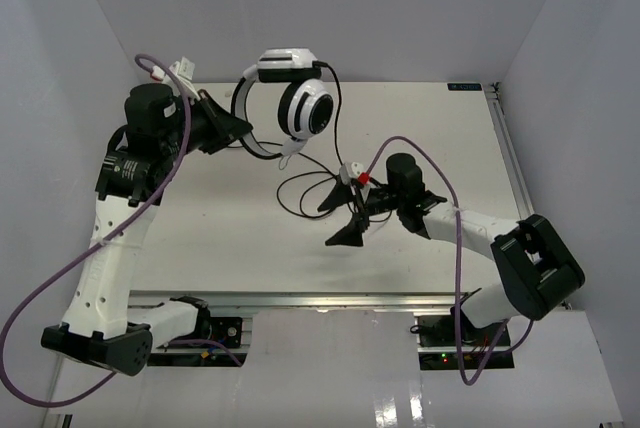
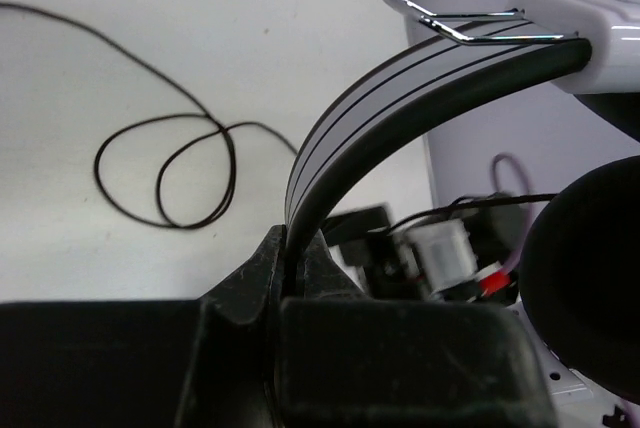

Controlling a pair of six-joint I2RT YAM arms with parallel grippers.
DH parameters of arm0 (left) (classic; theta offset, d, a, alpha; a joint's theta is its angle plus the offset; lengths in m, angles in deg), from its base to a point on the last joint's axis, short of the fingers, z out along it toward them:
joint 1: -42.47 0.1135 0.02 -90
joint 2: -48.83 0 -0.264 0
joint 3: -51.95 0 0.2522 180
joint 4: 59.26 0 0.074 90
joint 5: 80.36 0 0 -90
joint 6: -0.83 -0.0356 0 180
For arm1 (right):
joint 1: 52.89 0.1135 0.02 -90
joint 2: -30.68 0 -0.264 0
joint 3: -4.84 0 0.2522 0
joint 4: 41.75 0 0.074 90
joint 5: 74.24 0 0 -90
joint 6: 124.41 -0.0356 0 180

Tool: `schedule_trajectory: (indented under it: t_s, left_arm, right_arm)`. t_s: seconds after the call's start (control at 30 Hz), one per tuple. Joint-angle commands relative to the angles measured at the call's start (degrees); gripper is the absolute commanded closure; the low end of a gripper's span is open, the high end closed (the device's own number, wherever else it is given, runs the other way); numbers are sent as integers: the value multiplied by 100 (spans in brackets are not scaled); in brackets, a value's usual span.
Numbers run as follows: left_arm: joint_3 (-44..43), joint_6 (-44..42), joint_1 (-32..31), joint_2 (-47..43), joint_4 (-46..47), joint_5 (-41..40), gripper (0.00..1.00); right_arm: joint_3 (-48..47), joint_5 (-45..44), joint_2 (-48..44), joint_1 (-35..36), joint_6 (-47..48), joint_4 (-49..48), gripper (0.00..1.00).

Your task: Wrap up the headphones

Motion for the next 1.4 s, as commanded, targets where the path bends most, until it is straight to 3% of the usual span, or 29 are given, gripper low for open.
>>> schedule_trajectory:
  t_s: [0.0, 0.13, 0.4, 0.57, 0.67, 0.8, 0.9, 0.97, 1.13, 1.17, 1.37]
  left_arm:
    - [-885, 813, 36, 255, 913, -250, 100]
    - [-1144, 1501, 45, 570, 1586, -548, 100]
    - [-899, 2395, 254, 797, 2272, -1193, 100]
    - [-867, 2490, 435, 841, 2277, -1491, 100]
    - [-771, 2467, 592, 789, 2172, -1769, 100]
    - [-512, 2360, 634, 838, 2087, -2436, 100]
    - [-268, 2104, 602, 1112, 2051, -2631, 100]
    - [-194, 1737, 499, 1432, 2043, -2747, 100]
    - [-484, 276, -372, 2778, 1501, -3124, 100]
    - [-529, 43, -526, 3034, 1406, -3170, 100]
    - [106, -707, -1289, 3612, 1403, -2976, 100]
  right_arm:
    - [507, 358, -652, 143, 721, 594, 1]
    - [580, 198, -1162, 158, 1647, 2050, 14]
    - [510, 8, -1504, 161, 1784, 2590, 41]
    - [351, -164, -1592, 161, 1880, 2851, 75]
    - [214, -805, -1699, 161, 2068, 3192, 92]
    - [-351, -2713, -1700, 394, 2217, 4099, 92]
    - [-1355, -4992, -1110, 896, 2927, 5725, 92]
    - [-2007, -5987, -742, 1324, 3166, 6323, 92]
    - [-2262, -9330, -374, 2008, 4532, 6111, 92]
    - [-2357, -9776, -276, 2046, 4768, 6030, 92]
    - [-2970, -10272, -44, 2093, 5184, 5700, 92]
